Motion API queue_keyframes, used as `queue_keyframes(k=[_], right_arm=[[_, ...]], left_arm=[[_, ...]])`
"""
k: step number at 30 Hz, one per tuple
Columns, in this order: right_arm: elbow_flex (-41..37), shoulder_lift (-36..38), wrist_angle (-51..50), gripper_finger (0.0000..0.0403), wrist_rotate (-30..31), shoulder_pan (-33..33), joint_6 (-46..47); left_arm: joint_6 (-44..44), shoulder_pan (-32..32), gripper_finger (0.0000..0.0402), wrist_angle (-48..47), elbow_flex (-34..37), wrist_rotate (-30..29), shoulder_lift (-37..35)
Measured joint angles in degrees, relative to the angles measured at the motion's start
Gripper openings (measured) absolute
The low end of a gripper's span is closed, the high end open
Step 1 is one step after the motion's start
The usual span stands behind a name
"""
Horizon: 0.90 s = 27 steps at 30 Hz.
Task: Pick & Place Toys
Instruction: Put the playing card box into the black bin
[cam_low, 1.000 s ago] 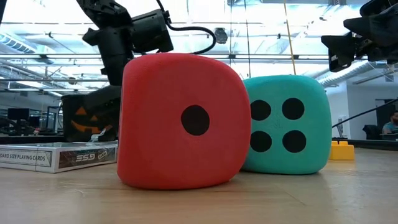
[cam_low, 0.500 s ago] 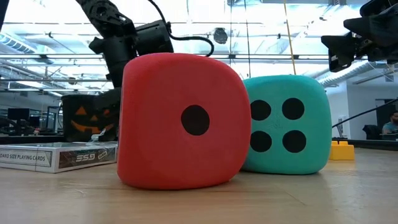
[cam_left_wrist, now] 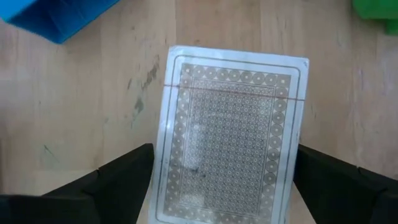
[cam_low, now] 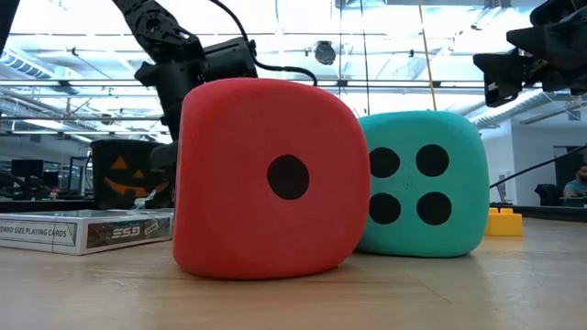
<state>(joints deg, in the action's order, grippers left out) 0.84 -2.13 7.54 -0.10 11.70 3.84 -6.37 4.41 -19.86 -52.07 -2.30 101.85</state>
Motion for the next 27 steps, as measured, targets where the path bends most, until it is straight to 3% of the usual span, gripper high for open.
queue_keyframes(k=[4,15,22,27], right_arm=[[0.01,0.00,-0.03,0.0187,0.00,0.00,0.00],[0.00,0.00,-0.02,0.0188,0.00,0.00,0.00],[0.01,0.00,-0.04,0.0187,0.00,0.01,0.00],[0.01,0.00,0.07,0.0188,0.00,0.02,0.00]], left_arm=[[0.83,-0.03,0.0306,0.18,0.11,1.13,-1.35],[11.51,-0.48,0.0306,-1.10,0.26,1.32,-10.90],[20.84,-0.20,0.0306,-0.83,0.26,-14.03,-21.97],[32.10,3.90,0.0306,1.44,0.20,-27.12,-27.58]])
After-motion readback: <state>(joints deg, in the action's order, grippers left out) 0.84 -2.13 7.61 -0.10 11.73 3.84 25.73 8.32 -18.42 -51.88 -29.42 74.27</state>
